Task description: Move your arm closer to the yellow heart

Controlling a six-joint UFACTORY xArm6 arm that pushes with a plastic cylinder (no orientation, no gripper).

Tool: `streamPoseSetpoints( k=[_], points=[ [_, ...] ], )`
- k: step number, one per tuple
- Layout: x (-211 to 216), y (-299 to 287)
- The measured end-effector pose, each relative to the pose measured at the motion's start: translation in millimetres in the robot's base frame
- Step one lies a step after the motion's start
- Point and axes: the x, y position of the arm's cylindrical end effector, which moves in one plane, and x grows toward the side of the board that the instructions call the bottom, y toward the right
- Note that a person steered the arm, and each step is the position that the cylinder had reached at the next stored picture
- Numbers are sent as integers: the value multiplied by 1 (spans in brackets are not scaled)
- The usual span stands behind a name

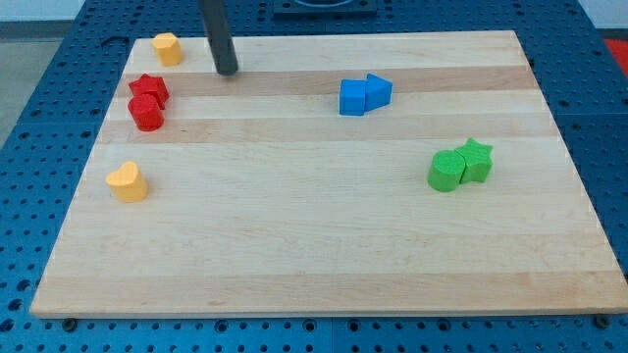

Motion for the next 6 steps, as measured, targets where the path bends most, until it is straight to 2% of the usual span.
streamPoseSetpoints(
  k=[4,5,6],
  points=[
    [176,2],
    [215,-30],
    [240,-104]
  ],
)
